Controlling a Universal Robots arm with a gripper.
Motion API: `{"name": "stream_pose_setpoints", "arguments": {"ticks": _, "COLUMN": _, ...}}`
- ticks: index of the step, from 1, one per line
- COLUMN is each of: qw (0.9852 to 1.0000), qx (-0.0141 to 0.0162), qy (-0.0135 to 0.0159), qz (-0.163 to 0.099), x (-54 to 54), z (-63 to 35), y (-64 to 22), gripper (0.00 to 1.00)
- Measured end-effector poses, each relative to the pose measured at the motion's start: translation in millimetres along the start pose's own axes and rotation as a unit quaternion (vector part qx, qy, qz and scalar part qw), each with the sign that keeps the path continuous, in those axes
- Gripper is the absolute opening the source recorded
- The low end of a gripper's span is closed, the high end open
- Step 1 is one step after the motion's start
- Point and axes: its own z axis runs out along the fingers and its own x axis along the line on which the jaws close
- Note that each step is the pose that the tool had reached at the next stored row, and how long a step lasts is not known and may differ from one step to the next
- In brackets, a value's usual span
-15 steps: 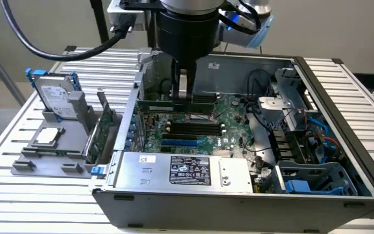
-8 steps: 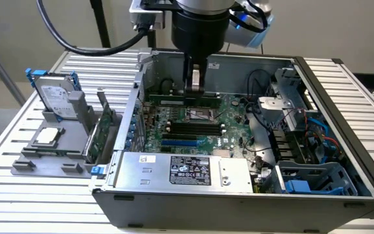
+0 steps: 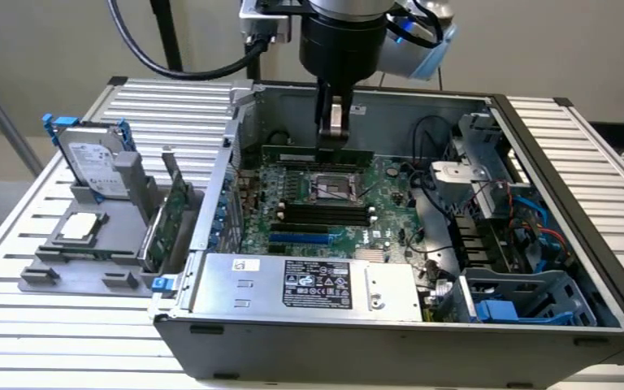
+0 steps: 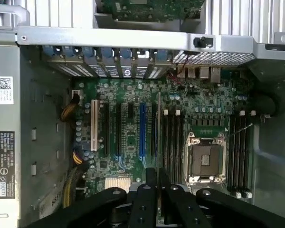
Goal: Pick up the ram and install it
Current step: 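Insert the ram into the slot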
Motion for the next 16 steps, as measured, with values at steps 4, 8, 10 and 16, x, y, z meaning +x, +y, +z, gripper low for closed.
{"name": "stream_pose_setpoints", "arguments": {"ticks": 4, "qw": 1.0000, "qx": 0.0000, "qy": 0.0000, "qz": 0.000, "x": -16.8, "z": 7.8, "y": -6.3, "gripper": 0.00}}
{"name": "stream_pose_setpoints", "arguments": {"ticks": 8, "qw": 1.0000, "qx": 0.0000, "qy": 0.0000, "qz": 0.000, "x": -30.8, "z": 15.9, "y": -14.3, "gripper": 0.00}}
{"name": "stream_pose_setpoints", "arguments": {"ticks": 10, "qw": 1.0000, "qx": 0.0000, "qy": 0.0011, "qz": 0.000, "x": -34.6, "z": 19.0, "y": -17.8, "gripper": 0.00}}
{"name": "stream_pose_setpoints", "arguments": {"ticks": 16, "qw": 1.0000, "qx": -0.0002, "qy": 0.0019, "qz": 0.000, "x": -35.8, "z": 19.9, "y": -19.2, "gripper": 0.00}}
